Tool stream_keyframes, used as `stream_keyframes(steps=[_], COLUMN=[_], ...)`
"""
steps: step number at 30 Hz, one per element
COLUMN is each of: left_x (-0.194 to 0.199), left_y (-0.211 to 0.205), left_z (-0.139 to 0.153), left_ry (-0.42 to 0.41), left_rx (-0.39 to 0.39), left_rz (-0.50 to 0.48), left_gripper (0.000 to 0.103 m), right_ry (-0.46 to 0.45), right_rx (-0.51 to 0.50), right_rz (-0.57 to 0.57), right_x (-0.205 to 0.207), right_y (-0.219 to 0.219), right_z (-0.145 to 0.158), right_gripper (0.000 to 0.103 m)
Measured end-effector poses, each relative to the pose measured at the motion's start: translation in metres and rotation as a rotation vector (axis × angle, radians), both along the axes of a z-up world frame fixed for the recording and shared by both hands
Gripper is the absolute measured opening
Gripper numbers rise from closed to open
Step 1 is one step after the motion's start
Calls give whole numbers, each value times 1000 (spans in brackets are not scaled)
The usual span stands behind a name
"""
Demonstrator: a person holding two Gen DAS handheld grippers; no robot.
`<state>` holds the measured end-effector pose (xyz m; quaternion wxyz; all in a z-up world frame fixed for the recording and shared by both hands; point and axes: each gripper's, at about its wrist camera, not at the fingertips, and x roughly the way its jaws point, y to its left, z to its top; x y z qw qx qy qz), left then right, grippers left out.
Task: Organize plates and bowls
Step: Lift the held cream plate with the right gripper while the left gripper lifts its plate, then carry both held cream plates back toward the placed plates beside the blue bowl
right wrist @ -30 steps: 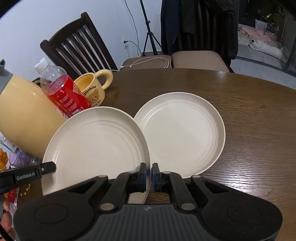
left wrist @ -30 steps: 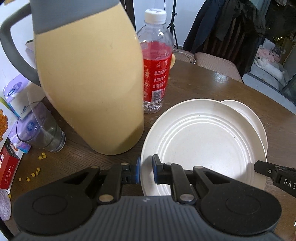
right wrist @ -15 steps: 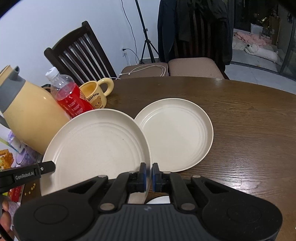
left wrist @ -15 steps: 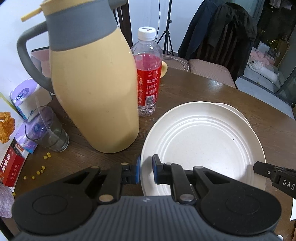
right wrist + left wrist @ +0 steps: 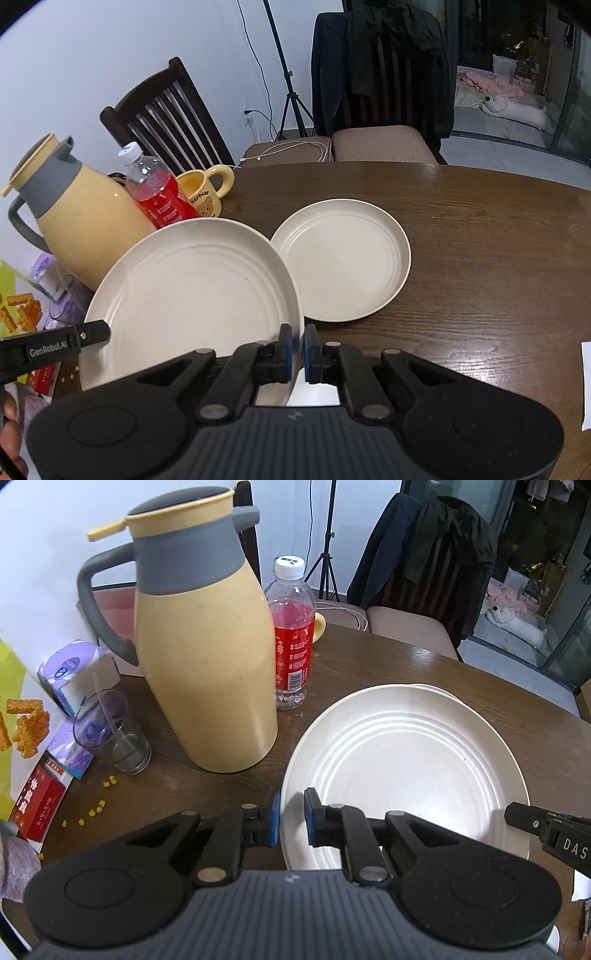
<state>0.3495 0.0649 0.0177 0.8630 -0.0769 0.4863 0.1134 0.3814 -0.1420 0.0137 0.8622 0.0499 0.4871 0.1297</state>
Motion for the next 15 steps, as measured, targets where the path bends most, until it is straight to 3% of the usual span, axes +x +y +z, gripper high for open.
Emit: stream_keyframes(steps=[15], left_x=[-53], left_y=[1], left_z=[19], left_ry=[-29], left_rx=[-3], left_rz=[-5], left_gripper=[14], right_ry=[-29], right_rx=[8], right_rz=[-6], right_x=[-54], right_y=[0], right_z=[19], right_gripper=[6])
